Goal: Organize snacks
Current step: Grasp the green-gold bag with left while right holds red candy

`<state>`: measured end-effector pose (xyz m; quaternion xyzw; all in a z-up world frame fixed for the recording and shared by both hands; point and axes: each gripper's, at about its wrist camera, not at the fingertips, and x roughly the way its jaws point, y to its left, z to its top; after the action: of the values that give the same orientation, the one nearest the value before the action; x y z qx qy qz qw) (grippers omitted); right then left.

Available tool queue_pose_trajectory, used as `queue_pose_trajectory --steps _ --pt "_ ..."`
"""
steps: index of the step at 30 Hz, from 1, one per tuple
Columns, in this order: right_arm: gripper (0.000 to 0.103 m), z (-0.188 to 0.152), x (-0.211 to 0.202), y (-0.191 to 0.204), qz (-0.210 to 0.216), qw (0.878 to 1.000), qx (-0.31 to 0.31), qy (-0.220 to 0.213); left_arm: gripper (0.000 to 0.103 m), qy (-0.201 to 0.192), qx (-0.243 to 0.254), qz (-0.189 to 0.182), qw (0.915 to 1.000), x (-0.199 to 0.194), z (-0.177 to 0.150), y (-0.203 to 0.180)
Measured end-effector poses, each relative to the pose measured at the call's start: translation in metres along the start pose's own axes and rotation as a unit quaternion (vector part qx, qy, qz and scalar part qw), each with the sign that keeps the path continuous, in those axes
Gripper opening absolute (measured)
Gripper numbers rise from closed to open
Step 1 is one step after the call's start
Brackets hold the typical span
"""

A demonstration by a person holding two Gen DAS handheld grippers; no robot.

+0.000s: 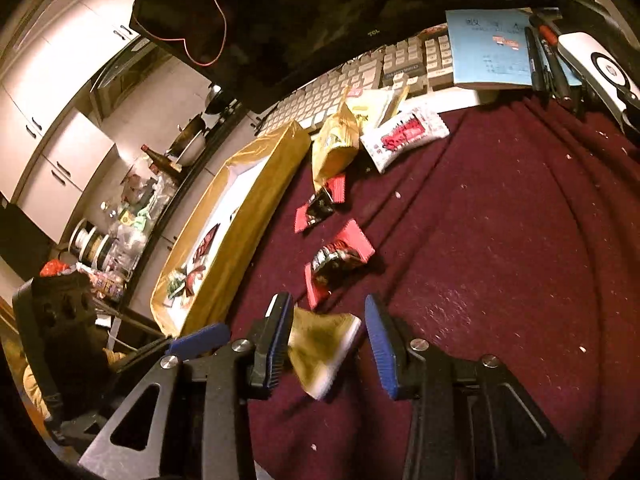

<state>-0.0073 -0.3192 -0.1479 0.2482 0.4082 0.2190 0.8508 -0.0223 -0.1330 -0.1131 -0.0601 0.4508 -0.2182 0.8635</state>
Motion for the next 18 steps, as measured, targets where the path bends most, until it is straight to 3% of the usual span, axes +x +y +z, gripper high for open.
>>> queue_pose_trajectory --steps 4,9,13,15,18 --pt "0.039 -0.001 -0.007 -0.003 -0.018 1.0 0.008 -0.008 0.077 0.01 0.021 0.018 0.9996 0.014 0.005 -0.006" --pt "0.04 -0.001 -0.009 -0.011 -0.028 0.999 0.025 -0.015 0.077 0.021 0.018 -0.006 0.9996 0.03 0.017 -0.007" --pt "0.04 -0.003 -0.011 -0.01 -0.03 0.999 0.027 -0.015 0.046 0.023 0.036 0.019 0.9989 0.04 0.016 -0.014" --pt "0.04 -0.003 -0.013 -0.01 -0.029 0.999 0.028 -0.015 0.037 0.018 0.033 0.013 0.9992 0.037 0.013 -0.013" --pt "0.04 -0.003 -0.013 -0.01 -0.033 0.999 0.029 -0.015 0.036 0.005 0.035 0.012 0.9993 0.028 0.007 -0.009"
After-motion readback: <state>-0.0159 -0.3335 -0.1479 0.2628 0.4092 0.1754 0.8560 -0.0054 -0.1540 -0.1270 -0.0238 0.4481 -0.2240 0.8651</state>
